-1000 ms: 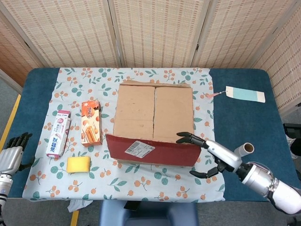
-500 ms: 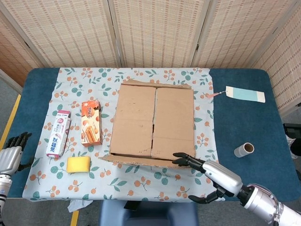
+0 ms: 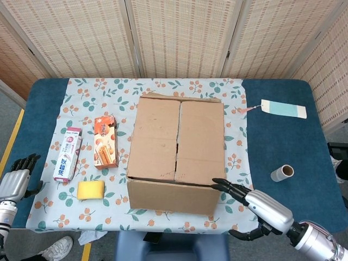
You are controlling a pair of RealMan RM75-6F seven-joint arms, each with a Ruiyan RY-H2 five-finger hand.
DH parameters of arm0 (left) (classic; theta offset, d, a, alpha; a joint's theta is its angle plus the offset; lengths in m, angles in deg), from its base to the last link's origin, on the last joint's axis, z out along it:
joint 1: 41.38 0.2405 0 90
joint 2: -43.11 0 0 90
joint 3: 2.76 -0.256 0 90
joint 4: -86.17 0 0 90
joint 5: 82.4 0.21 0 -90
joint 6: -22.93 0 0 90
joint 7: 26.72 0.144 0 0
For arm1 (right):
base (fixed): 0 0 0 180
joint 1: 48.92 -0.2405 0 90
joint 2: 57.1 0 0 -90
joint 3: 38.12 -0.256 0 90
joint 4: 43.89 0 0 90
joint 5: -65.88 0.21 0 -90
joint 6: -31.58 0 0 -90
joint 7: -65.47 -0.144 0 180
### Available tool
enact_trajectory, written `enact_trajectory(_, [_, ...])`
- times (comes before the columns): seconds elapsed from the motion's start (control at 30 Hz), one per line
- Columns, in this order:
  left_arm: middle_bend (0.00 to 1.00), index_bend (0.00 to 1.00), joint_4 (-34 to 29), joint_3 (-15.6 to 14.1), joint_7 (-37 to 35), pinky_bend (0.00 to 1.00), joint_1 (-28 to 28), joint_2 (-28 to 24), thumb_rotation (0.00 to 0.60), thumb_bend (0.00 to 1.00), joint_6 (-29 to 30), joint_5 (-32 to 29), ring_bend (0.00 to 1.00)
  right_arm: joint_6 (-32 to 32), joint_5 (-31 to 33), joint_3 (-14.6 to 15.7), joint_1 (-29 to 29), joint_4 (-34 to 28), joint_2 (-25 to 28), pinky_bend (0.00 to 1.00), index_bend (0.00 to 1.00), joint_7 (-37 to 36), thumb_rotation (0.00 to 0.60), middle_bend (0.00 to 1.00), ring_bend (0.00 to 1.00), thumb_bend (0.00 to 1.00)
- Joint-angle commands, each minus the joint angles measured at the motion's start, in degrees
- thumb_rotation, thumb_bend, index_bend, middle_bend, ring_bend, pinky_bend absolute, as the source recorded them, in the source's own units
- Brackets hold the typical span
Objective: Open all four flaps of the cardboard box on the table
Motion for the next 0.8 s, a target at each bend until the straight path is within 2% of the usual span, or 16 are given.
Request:
enact_trajectory(0.03, [0.06,0.00,0.2,-0.3,-0.8,0.03,-0.1,0.0,0.600,0.49,-0.2,0.7,0.09,1.7,2.8,-3.5,1.1,-0.6,-1.2,0.10,0.20,11.1,0.600,0.03,0.13,0.35])
enact_trajectory(0.2, [0.06,0.00,0.7,-0.2,-2.0,0.02,-0.2,-0.1,0.600,0.49,-0.7,0.5,0.09,1.1,10.2,-8.8,1.5,-1.2,-5.1,0.04,0.27,32.5,0.600,0.04,0.12,0.35])
enact_trajectory(0.33, [0.06,0.00,0.1,0.0,-1.0,0.00,0.3,-0.3,0.600,0.49,1.3,0.8,0.06,1.8,16.4,-13.3,0.7,2.5,-10.7,0.00,0.41,45.8,0.600,0.04,0.05,0.35])
enact_trajectory(0.4, [0.06,0.01,-0.5,0.1,-1.4,0.00,0.7,-0.6,0.600,0.49,2.9,1.7,0.06,0.3,18.9,-14.8,-0.8,4.3,-13.9,0.00,0.44,47.1,0.600,0.04,0.04,0.35])
enact_trajectory(0.47, [0.07,0.07,-0.6,-0.1,-2.4,0.00,0.8,-0.9,0.600,0.49,2.9,2.2,0.06,-1.9,21.7,-16.6,-3.0,6.4,-15.7,0.00,0.47,48.1,0.597,0.04,0.04,0.35])
enact_trajectory(0.57, [0.08,0.28,0.1,-0.4,-4.7,0.00,0.4,-1.4,0.600,0.49,1.3,2.5,0.06,-7.1,27.9,-19.3,-7.0,8.5,-18.3,0.00,0.50,49.9,0.548,0.05,0.03,0.35])
enact_trajectory(0.63, [0.08,0.37,1.1,-0.3,-5.8,0.00,0.1,-1.5,0.600,0.49,0.1,1.9,0.07,-10.9,31.6,-20.8,-10.0,9.5,-19.5,0.00,0.53,50.9,0.516,0.05,0.03,0.35])
enact_trajectory(0.7, [0.08,0.40,1.9,0.0,-6.7,0.00,-0.1,-1.3,0.600,0.49,-0.6,1.4,0.07,-14.1,34.4,-22.2,-12.8,10.7,-20.8,0.00,0.54,52.3,0.497,0.05,0.02,0.35])
enact_trajectory(0.8, [0.08,0.41,2.4,0.0,-8.3,0.00,-0.2,-1.3,0.600,0.49,-0.9,1.7,0.07,-18.4,36.5,-23.2,-16.5,12.8,-22.8,0.00,0.56,53.6,0.409,0.06,0.01,0.35])
